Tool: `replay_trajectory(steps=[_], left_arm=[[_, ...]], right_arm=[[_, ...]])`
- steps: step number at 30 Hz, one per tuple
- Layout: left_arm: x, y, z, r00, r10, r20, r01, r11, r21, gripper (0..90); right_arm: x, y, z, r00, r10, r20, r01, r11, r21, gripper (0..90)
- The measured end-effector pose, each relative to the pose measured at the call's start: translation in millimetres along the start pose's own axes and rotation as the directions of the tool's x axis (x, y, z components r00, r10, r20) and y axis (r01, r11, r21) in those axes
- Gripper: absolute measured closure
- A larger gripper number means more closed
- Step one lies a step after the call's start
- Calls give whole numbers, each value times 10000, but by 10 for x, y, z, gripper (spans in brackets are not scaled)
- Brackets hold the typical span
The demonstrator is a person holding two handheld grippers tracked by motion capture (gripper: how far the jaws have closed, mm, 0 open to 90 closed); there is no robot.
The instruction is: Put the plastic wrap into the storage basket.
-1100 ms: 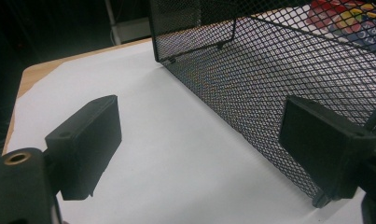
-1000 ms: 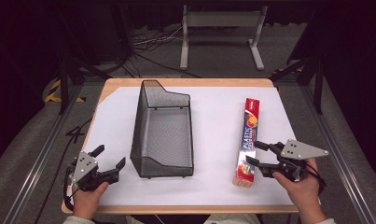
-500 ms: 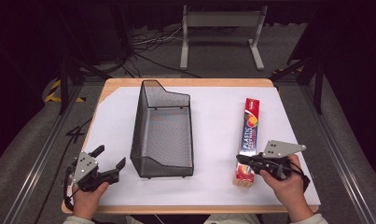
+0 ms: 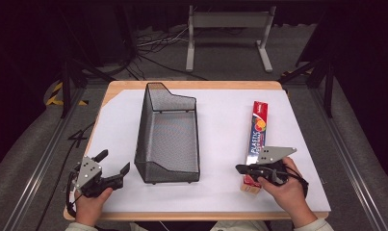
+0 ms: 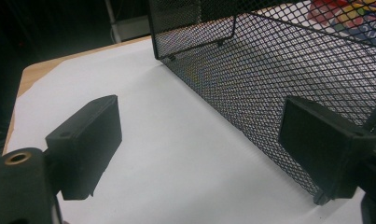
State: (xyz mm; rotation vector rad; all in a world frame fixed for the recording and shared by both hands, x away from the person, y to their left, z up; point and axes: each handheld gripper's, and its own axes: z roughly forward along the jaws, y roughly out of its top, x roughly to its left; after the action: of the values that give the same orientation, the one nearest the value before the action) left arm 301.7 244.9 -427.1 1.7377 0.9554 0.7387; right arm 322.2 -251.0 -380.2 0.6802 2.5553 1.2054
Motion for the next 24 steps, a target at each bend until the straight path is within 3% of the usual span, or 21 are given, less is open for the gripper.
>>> replay_trajectory(steps=[16,22,24], left_arm=[[-5,1,7,10000,35,-72,-34,10000,67,143],[-6,0,7,10000,31,-93,-30,10000,65,146],[-4,2,3,10000,35,-88,-34,10000,47,146]], right_arm=[[22,-24,158,9999,35,-108,-21,9921,1255,900],[45,-41,232,9997,-200,145,165,9774,2109,900],[46,-49,243,9997,-215,81,194,9779,2081,900]])
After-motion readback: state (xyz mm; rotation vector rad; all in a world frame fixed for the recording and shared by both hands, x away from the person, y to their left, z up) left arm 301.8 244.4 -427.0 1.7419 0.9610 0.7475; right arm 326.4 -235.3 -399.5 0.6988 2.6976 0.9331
